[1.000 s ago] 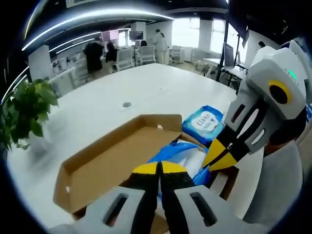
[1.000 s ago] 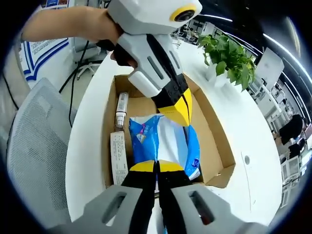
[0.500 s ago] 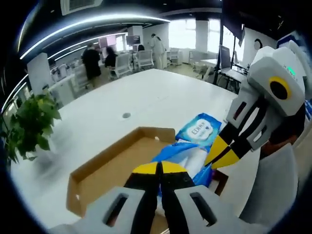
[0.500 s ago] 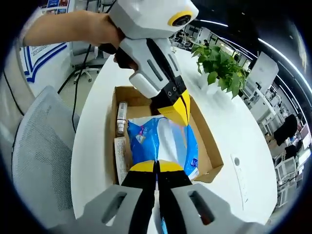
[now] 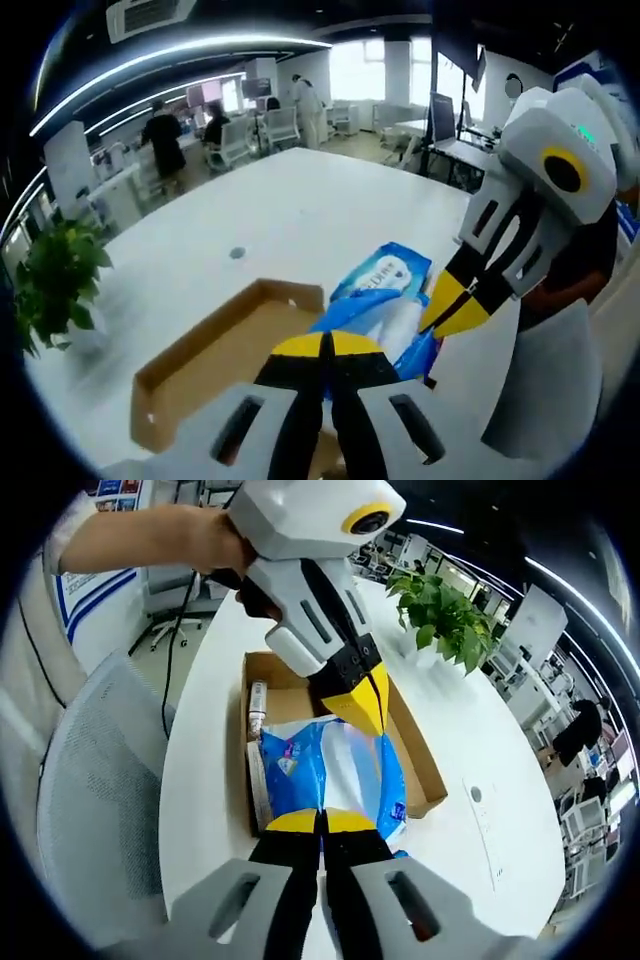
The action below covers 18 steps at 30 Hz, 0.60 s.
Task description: Operate the shoe box by opening the lid, removing the specified soft item, and placing it in the target area until the item is outside and the box remains undamaged.
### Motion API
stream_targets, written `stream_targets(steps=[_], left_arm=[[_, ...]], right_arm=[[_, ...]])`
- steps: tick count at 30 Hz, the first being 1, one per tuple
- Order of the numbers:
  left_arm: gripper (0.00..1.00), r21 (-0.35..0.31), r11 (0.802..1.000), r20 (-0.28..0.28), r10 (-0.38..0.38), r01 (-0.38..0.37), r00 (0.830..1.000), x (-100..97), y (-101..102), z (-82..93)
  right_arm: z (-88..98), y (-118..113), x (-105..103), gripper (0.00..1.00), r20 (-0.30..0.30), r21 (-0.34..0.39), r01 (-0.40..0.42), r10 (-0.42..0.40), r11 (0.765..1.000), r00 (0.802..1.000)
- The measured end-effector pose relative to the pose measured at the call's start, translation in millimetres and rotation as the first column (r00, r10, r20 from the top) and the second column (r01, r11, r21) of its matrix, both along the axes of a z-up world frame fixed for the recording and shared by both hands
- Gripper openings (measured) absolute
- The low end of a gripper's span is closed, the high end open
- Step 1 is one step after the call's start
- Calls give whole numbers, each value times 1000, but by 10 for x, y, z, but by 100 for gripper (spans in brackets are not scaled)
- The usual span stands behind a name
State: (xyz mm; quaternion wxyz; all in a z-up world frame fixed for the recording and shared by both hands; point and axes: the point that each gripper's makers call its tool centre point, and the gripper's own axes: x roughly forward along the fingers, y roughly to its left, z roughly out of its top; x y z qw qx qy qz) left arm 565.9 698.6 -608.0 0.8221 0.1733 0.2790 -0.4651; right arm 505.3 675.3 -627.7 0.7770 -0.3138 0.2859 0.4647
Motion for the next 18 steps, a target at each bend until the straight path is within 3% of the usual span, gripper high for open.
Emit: stream_targets(steps=[18], left_arm=[[0, 2, 993, -4, -116, 116, 993, -194, -571, 8]], right_arm=[[-8, -505, -183, 0, -19, -20, 54, -54, 998, 998]])
